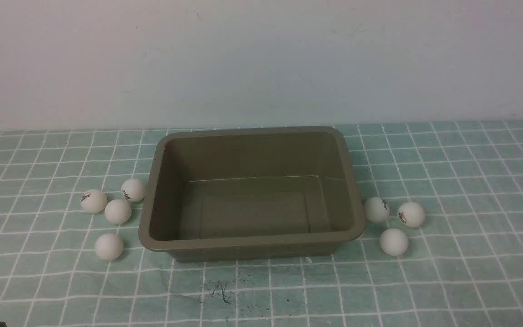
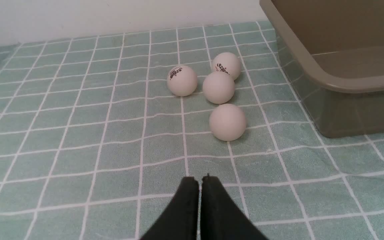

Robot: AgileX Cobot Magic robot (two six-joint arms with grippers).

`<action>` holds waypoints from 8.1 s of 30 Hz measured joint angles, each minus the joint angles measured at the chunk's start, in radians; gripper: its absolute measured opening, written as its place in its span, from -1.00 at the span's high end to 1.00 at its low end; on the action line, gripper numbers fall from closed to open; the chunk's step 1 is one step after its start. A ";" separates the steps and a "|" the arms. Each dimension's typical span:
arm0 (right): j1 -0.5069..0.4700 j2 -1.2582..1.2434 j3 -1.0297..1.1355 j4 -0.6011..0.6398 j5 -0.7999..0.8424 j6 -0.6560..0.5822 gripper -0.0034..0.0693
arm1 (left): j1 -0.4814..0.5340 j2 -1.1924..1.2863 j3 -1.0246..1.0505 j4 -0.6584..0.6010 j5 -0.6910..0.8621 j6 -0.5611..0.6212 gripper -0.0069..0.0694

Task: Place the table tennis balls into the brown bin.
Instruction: 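Reach for and grasp a ping pong ball on the table beside the basket, then drop the ball into the bin, then reach for and grasp a ping pong ball on the table, then release the ping pong ball into the bin and lift the gripper away, then reach for and grasp a ping pong ball on the table beside the basket, then drop the ball into the bin, then reach for and grasp a ping pong ball on the table, then release the ping pong ball into the bin and lift the gripper away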

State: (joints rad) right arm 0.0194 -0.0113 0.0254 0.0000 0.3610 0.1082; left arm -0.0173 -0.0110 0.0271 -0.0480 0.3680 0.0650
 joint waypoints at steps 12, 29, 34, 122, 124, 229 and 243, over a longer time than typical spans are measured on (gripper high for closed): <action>0.000 0.000 0.000 0.000 0.000 0.018 0.93 | 0.000 0.000 0.000 0.000 0.000 -0.001 0.83; 0.000 0.000 0.000 0.000 0.000 0.026 0.93 | 0.000 0.000 0.000 0.000 0.000 -0.001 0.83; 0.000 0.000 0.000 0.000 0.000 0.026 0.93 | 0.000 0.000 0.000 0.000 0.000 -0.001 0.83; 0.019 1.265 -1.036 0.241 0.395 -0.193 0.47 | 0.000 1.806 -1.072 -0.151 0.287 0.098 -0.38; 0.019 1.278 -1.040 0.250 0.386 -0.194 0.29 | 0.000 1.821 -1.073 -0.151 0.275 0.097 -0.38; 0.232 1.822 -1.186 0.164 0.482 -0.215 -0.08 | -0.126 1.896 -1.706 -0.207 0.669 0.169 0.06; 0.364 1.744 -1.487 0.412 0.456 -0.333 -0.08 | 0.132 1.925 -1.521 -0.239 0.776 0.302 0.64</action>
State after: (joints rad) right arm 0.3834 1.7328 -1.4616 0.4119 0.8173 -0.2249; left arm 0.1149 1.9137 -1.4939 -0.2869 1.1439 0.3675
